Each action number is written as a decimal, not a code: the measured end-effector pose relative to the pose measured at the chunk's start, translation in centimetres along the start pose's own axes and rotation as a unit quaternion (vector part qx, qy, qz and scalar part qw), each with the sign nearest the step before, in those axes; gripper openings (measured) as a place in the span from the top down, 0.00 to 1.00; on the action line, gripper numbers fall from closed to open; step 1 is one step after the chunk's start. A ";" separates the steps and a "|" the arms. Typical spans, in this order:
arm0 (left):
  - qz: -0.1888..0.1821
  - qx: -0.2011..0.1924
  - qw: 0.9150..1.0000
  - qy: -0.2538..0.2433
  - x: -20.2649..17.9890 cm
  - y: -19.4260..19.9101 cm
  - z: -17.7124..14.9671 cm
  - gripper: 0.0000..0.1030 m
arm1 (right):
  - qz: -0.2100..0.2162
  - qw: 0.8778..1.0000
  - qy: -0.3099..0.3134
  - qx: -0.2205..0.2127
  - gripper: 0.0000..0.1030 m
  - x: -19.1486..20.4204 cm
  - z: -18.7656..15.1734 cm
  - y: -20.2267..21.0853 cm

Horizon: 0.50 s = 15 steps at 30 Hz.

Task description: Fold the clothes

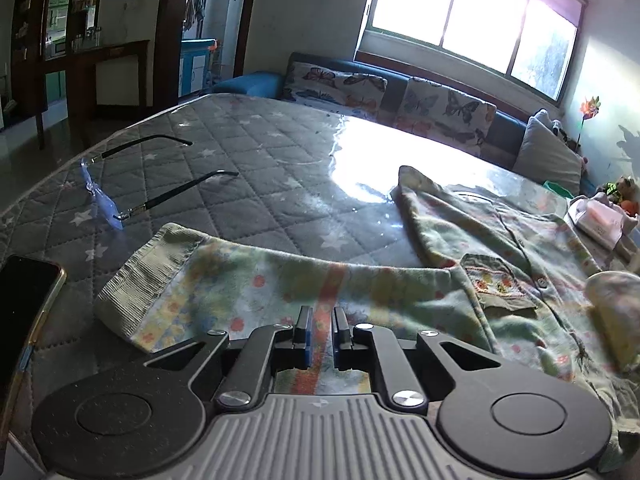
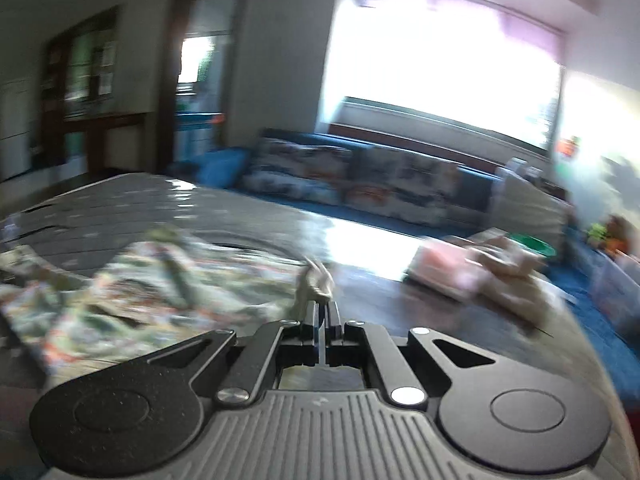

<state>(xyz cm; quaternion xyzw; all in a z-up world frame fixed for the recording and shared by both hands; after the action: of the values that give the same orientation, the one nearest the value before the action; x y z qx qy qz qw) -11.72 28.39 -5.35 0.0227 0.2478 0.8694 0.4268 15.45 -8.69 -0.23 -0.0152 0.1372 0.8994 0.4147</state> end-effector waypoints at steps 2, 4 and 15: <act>0.004 0.004 1.000 -0.003 0.1 -0.2 -0.2 0.89 | -0.040 0.999 -0.004 0.008 0.99 -3.0 -1.0 0.2; 0.006 0.006 1.000 -0.006 0.2 -0.2 -0.4 0.89 | -0.072 0.997 -0.013 0.024 0.99 -5.6 -2.3 0.3; 0.034 0.005 0.999 -0.018 0.6 -0.1 -0.1 0.85 | -0.065 0.989 -0.095 0.088 0.84 -8.4 -7.3 -1.3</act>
<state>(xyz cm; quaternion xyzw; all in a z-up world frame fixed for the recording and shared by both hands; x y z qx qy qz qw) -12.02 28.86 -5.60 0.0492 0.2429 0.8819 0.4010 21.35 -16.03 -6.36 0.0980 0.1743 0.8522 0.4836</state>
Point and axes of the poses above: each gripper's, at about its wrist camera, not at the fingertips, and y roughly against the way its jaws point, x to its left, z to its top, the point moved 8 cm from there along -y, roughly the way its jaws point, and after that the axes turned 13 degrees about -x, right-handed, at the moved point
